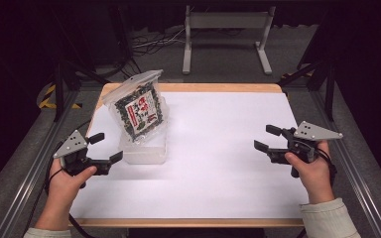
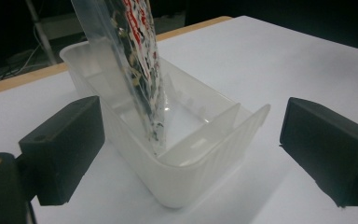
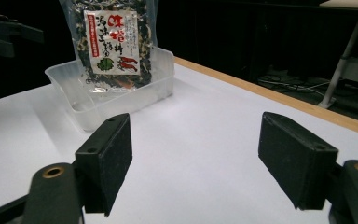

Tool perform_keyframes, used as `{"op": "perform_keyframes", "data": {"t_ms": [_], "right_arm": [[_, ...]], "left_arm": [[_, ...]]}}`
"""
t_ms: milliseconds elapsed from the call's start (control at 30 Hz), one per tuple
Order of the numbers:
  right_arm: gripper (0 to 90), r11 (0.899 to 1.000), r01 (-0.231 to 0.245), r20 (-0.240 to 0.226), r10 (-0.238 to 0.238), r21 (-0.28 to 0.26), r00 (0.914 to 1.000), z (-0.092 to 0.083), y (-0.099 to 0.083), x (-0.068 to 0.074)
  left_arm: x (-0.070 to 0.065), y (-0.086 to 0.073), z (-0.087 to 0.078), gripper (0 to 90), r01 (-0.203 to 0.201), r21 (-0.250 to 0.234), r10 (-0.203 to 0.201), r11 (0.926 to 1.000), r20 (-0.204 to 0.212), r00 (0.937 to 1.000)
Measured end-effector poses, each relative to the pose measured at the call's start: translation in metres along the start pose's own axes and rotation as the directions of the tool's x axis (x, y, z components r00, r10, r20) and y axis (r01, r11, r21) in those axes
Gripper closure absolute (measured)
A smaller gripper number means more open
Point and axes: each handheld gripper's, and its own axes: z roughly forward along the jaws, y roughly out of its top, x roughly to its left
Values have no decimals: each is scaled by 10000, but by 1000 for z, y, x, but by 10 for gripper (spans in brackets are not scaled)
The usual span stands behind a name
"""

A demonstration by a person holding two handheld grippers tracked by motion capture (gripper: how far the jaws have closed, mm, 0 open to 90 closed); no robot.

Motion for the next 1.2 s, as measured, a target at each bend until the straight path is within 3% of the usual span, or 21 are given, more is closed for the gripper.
{"op": "perform_keyframes", "data": {"t_ms": [233,633,800,1200], "right_arm": [[269,9996,-141,176,137,246,9998,-5,-13,-2],[265,9937,-414,555,358,1046,9978,-9,-48,-10],[263,9899,-571,670,488,1296,9966,-9,-62,-13],[257,9818,-749,980,584,1746,9935,-5,-85,-14]], "left_arm": [[1,-22,2,70,481,219,-485,9986,145,9987],[-9,-47,20,66,323,1066,-366,9938,390,9986],[-9,-53,24,64,470,1261,-530,9909,443,9976],[-8,-55,24,62,502,1003,-548,9937,441,9975]]}}
